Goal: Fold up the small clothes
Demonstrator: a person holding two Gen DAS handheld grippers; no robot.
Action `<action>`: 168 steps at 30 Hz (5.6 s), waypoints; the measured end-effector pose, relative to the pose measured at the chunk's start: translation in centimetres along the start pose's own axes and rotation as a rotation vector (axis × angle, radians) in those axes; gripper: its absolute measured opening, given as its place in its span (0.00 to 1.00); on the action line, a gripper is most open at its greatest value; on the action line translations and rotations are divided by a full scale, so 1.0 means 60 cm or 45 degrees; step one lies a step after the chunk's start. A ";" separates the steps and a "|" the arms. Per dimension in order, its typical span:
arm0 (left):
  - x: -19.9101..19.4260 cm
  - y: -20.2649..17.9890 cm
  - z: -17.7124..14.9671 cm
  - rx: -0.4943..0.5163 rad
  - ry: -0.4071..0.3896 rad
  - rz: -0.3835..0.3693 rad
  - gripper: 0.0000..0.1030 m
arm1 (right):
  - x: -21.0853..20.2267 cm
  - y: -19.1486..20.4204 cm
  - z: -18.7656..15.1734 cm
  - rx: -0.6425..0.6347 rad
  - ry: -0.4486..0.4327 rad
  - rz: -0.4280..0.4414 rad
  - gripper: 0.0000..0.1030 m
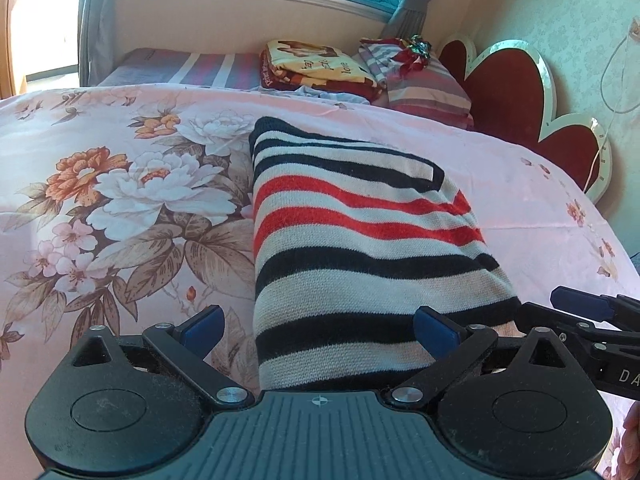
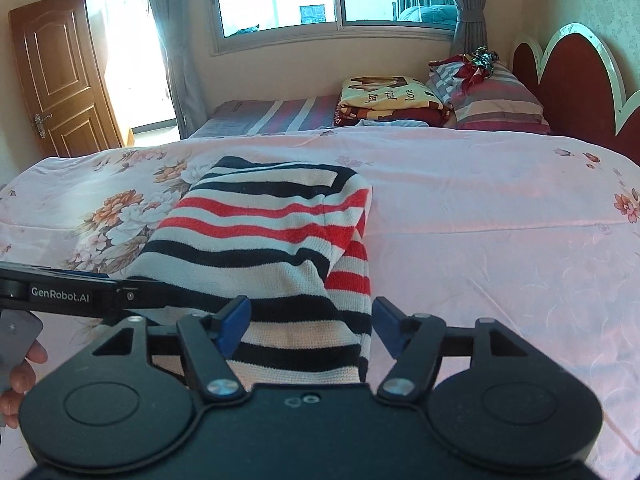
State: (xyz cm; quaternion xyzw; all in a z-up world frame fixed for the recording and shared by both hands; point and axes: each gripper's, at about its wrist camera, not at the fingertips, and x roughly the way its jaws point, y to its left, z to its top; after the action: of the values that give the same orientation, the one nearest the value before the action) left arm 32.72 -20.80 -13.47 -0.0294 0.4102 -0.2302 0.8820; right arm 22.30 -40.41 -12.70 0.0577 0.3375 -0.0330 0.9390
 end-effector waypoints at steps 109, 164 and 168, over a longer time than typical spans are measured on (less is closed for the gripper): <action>-0.122 0.590 0.054 0.005 -0.148 0.030 0.71 | 0.252 0.461 0.098 0.452 0.062 0.306 0.46; -0.141 0.527 -0.011 -0.083 -0.013 0.396 1.00 | 0.190 0.551 0.014 0.028 0.380 -0.105 0.99; -0.160 0.528 0.023 -0.039 -0.075 0.454 1.00 | 0.154 0.548 0.048 0.062 0.236 -0.078 0.99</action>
State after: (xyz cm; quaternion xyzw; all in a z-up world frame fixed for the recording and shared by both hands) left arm 40.49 11.40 -13.39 0.0237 0.3863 -0.0628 0.9199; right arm 34.54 -8.43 -13.58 0.0730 0.4235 -0.0646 0.9006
